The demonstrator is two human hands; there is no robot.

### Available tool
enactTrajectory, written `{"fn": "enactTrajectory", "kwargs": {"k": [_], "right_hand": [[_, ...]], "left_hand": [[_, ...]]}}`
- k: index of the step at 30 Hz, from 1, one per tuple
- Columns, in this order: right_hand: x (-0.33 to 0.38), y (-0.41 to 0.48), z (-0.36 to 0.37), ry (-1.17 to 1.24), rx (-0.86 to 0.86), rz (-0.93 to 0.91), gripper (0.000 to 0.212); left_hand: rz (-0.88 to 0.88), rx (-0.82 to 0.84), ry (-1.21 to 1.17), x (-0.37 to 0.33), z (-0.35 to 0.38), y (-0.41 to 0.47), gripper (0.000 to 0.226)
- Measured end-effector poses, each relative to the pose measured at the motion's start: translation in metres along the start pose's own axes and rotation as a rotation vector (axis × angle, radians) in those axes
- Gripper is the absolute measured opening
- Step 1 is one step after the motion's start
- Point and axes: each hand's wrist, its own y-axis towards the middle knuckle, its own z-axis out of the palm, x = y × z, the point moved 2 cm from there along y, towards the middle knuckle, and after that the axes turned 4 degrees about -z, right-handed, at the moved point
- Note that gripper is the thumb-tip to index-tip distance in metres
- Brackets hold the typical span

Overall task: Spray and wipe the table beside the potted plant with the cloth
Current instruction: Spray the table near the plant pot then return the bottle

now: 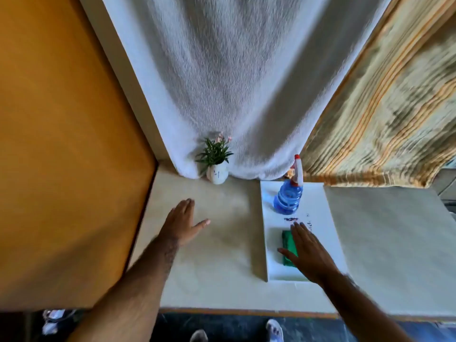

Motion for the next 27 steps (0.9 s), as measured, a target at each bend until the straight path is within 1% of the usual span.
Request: {"fn": "enactTrajectory", "kwargs": {"k": [1,2,3,4,6,8,11,13,15,17,19,21,24,27], "right_hand": [[-0.005,-0.001,0.007,0.017,0.042,0.027,0.140],[-0.007,-0.003,0.013,0.038,0.037,0.031,0.139],[-0.010,-0.005,0.024,0.025,0.038,0.030,0.135],[-0.010,-0.009,0.033,-0.014,0.016,0.025,0.129],[-0.011,-0.016,0.050,-0.079,-0.014,0.010,0.113],[-0.010,-0.020,0.058,-0.074,-0.038,0.009,0.103],[-0.007,-0.021,0.060,-0.018,-0.090,0.024,0.101],[-0.002,-0.015,0.051,0.080,-0.144,0.052,0.106],[0.002,0.003,0.028,0.240,-0.223,0.122,0.112],[0.004,0.033,-0.006,0.427,-0.322,0.207,0.113],[0.005,0.066,-0.041,0.581,-0.441,0.224,0.111],[0.002,0.096,-0.069,0.686,-0.522,0.210,0.115],[-0.004,0.128,-0.094,0.753,-0.542,0.168,0.118],[-0.007,0.147,-0.092,0.811,-0.484,0.067,0.106]], "left_hand": [[-0.019,0.024,0.013,0.005,0.012,0.002,0.121],[-0.048,0.032,0.021,0.010,0.023,0.005,0.122],[-0.090,0.053,0.024,0.018,0.040,0.004,0.118],[-0.112,0.029,0.038,0.023,0.053,0.000,0.114],[-0.085,-0.023,0.064,0.029,0.079,0.000,0.109],[-0.050,-0.072,0.107,0.038,0.102,0.004,0.102],[-0.044,-0.122,0.123,0.045,0.114,0.002,0.101],[-0.043,-0.159,0.129,0.048,0.117,0.003,0.103],[-0.044,-0.149,0.134,0.050,0.120,0.004,0.103],[-0.037,-0.158,0.119,0.052,0.123,0.007,0.103],[-0.023,-0.179,0.122,0.055,0.124,0.008,0.102],[-0.014,-0.206,0.135,0.056,0.127,0.008,0.100],[-0.004,-0.228,0.148,0.053,0.127,0.007,0.099],[-0.010,-0.245,0.159,0.052,0.127,0.006,0.099]]}}
